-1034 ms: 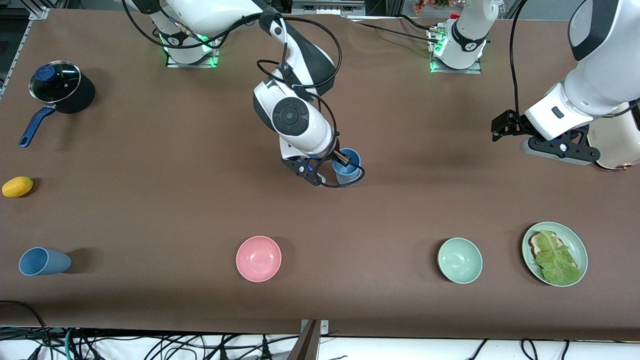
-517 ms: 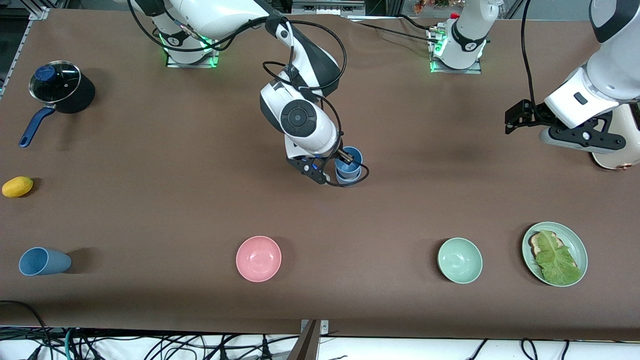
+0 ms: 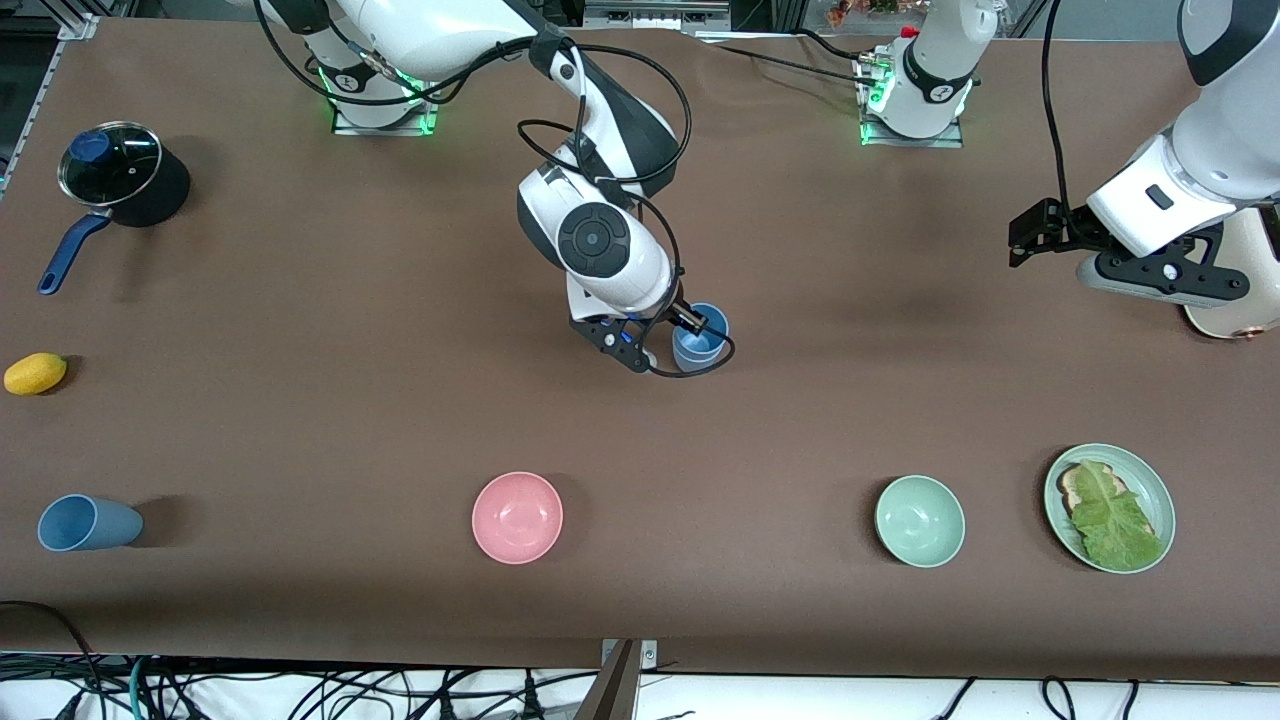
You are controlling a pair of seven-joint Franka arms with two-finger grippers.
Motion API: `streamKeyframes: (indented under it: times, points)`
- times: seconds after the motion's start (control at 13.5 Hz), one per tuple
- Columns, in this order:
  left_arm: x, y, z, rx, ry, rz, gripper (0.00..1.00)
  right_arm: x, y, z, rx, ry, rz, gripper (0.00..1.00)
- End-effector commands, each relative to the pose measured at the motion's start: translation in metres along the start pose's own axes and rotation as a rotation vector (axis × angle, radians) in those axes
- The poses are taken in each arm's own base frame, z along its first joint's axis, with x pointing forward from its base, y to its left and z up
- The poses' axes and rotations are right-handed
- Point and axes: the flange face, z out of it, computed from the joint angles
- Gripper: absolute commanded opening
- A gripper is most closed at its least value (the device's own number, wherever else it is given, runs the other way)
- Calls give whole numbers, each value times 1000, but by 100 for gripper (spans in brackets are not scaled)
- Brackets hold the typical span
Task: Stack blue cups with both arms
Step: 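Open the right gripper and lift it off the cup stack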
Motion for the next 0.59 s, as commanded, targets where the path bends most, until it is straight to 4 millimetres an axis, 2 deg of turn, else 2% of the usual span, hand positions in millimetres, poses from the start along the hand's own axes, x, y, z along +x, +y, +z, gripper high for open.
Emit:
streamKeyframes:
  times: [0.0, 0.07, 0.22, 0.44, 0.52]
  points:
    - [1, -1, -6, -12, -13, 9, 100, 16, 3, -29, 0, -2, 13, 100]
    - [1, -1, -6, -10, -13, 9, 100, 29, 9, -46, -5, -10, 8, 100]
    - [0, 0, -5, -11, -18, 10, 100, 49, 30, -93, -39, -26, -56, 100]
    - [0, 2, -5, -9, -18, 16, 100, 94, 74, -141, -134, -72, -166, 100]
    - [1, 5, -5, -9, -18, 21, 100, 113, 91, -150, -185, -80, -165, 100]
